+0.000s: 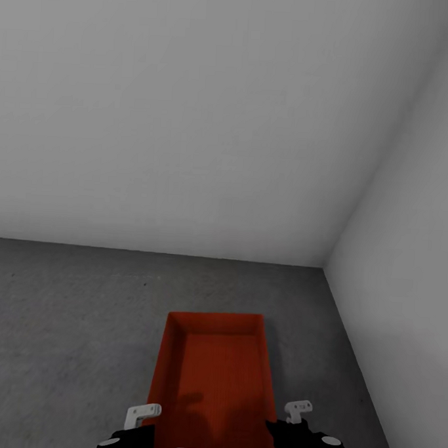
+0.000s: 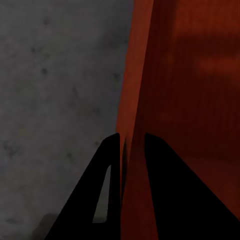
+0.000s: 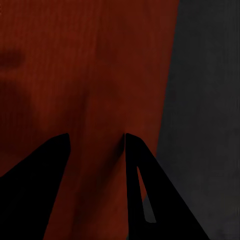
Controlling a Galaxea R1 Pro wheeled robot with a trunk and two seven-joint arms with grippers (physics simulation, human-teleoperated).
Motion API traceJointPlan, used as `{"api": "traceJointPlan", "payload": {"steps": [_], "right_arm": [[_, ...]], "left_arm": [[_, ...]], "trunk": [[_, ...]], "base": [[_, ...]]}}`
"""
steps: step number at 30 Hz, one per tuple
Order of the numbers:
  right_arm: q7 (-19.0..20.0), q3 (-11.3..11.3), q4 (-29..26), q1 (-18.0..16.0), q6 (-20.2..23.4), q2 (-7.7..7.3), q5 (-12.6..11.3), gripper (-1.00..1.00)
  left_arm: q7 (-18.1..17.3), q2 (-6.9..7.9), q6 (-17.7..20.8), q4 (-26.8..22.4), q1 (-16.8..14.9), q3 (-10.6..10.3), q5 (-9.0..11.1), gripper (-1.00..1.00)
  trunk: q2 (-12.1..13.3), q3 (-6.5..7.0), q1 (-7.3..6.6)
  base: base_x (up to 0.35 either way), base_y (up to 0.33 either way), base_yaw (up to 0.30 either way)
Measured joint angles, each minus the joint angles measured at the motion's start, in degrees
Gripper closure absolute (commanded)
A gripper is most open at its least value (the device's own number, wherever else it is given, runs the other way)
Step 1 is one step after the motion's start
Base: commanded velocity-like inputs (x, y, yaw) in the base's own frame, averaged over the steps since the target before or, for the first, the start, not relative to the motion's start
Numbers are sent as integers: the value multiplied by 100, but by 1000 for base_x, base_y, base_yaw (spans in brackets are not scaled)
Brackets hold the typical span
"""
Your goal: Move the two storage containers from the living room to the garage. In the garage, place one container on the floor and stack the other container on top of it (either order is fine).
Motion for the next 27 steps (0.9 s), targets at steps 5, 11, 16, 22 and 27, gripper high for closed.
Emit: {"api": "traceJointPlan", "payload": {"steps": [5, 11, 16, 22, 27], "right_arm": [[5, -6, 3, 1, 0, -1, 0, 100], [4, -5, 3, 1, 0, 0, -1, 100], [4, -7, 5, 0, 0, 0, 6, 100], [5, -7, 6, 0, -3, -1, 6, 100], [4, -5, 3, 0, -6, -1, 6, 100]], "left_arm": [[1, 0, 4, 0, 0, -3, -2, 100], [-1, 0, 5, 0, -1, 0, -6, 100], [-7, -7, 13, -3, -2, 14, -23, 100], [-3, -5, 12, -3, -2, 6, -19, 100], [-1, -8, 5, -3, -1, 10, -20, 100]], "trunk": [[0, 0, 0], [-80, -36, 44], [-80, -36, 44], [-80, -35, 44], [-80, -35, 44]], "base": [[0, 0, 0], [0, 0, 0], [0, 0, 0], [0, 0, 0], [0, 0, 0]]}}
